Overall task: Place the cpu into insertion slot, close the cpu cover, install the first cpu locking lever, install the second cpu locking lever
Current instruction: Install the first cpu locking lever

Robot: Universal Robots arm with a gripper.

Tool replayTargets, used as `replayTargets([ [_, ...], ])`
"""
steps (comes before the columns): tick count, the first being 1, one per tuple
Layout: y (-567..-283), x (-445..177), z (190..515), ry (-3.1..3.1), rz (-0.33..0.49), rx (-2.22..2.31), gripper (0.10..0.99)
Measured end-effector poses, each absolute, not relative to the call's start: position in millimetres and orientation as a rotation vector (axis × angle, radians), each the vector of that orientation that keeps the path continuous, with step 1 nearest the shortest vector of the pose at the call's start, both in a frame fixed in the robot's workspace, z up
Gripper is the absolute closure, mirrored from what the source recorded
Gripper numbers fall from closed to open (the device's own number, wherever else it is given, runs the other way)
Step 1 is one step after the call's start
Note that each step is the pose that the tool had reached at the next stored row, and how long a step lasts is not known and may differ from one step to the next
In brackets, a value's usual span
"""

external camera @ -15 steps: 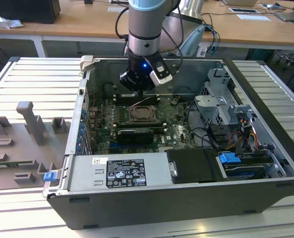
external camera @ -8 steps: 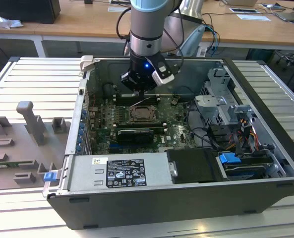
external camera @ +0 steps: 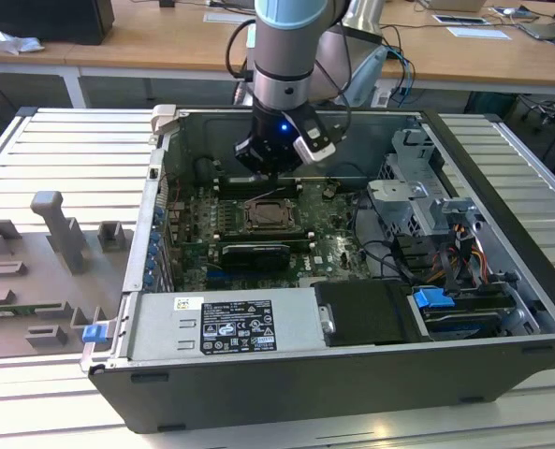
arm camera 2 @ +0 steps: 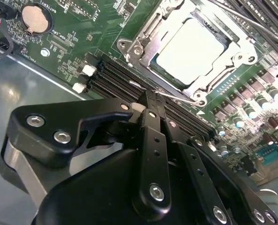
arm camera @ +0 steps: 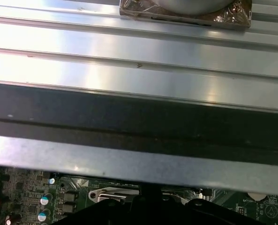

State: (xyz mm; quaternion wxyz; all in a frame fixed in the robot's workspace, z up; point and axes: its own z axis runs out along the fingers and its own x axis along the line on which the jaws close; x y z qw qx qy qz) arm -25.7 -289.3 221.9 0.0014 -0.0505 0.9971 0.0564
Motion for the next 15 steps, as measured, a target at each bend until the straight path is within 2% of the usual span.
replayTargets([
  [15,-289.3,-17.8,206.1,3.13,0.174,-0.159,0.98],
])
